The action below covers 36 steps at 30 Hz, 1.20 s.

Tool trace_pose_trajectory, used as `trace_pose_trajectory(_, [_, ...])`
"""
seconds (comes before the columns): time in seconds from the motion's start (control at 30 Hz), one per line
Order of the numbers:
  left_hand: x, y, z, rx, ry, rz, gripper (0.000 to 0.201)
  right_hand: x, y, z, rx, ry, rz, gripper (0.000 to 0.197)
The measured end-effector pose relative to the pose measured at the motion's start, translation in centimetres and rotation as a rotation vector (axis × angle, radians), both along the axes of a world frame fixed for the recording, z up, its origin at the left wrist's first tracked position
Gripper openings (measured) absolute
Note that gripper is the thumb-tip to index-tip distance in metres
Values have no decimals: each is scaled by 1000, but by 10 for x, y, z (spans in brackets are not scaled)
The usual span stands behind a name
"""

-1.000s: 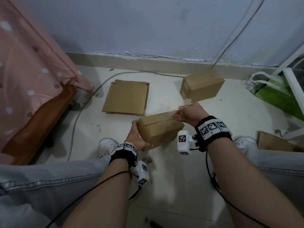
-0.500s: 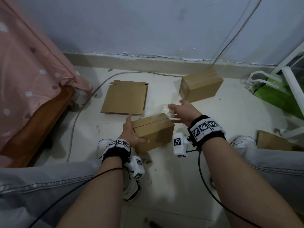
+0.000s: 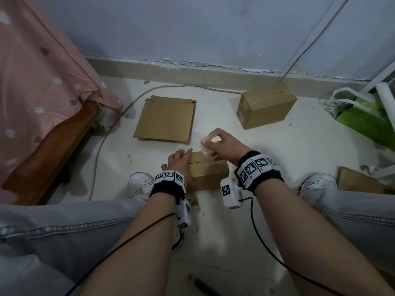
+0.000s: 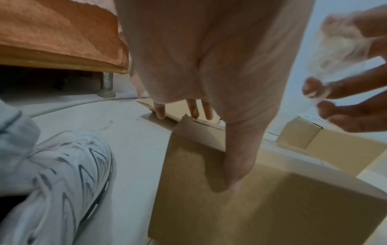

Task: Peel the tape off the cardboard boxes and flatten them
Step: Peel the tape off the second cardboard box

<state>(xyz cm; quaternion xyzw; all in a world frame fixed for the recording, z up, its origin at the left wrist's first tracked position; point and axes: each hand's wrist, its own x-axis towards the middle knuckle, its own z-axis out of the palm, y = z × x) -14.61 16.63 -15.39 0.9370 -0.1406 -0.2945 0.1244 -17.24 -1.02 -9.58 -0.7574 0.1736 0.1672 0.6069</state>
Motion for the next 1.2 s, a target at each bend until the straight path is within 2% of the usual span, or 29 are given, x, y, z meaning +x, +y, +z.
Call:
trace_pose_trajectory(0.17, [-3, -4, -8, 71, -22, -31, 109, 1, 4, -10, -419, 110, 137, 58])
trace_pose_trajectory(0.27, [-9, -8, -14, 85, -38, -56, 106, -3, 9, -15, -656, 200, 227, 49])
trace_pose_trajectory(0.33, [-13, -9, -16, 88, -76, -51, 103, -7, 11, -17, -747, 251, 284, 42])
trace_pose_trajectory(0.43, [-15, -9, -18, 60, -101, -13, 105, -8, 12, -20, -801, 298, 334, 41])
trace_pose_trajectory(0.53, [-11, -10, -17, -37, -96, 38, 109, -3, 8, -24, -778, 266, 253, 35])
trace_pose_trajectory(0.63, [-6, -12, -10, -186, -74, 109, 103, 1, 2, -20, -800, 220, 150, 30])
trace_pose_trajectory(0.73, [-2, -15, -5, -229, -85, 134, 101, 4, -2, -16, -809, 179, 93, 31])
trace_pose_trajectory(0.83, [-1, -11, -4, -206, -92, 147, 101, 5, -8, -10, -762, 143, 88, 14])
trace_pose_trajectory(0.97, [1, 2, -6, -181, -51, 167, 105, 1, -29, -3, -558, 118, -65, 16])
trace_pose_trajectory(1.03, [2, 7, -7, -192, -43, 187, 106, 0, -35, 0, -373, 95, -189, 12])
trace_pose_trajectory(1.1, [3, 9, -7, -215, -40, 205, 108, -2, -36, 7, -87, 80, -321, 10])
trace_pose_trajectory(1.2, [5, 13, -7, -240, -33, 247, 108, -3, -38, 19, 198, 22, -409, 14])
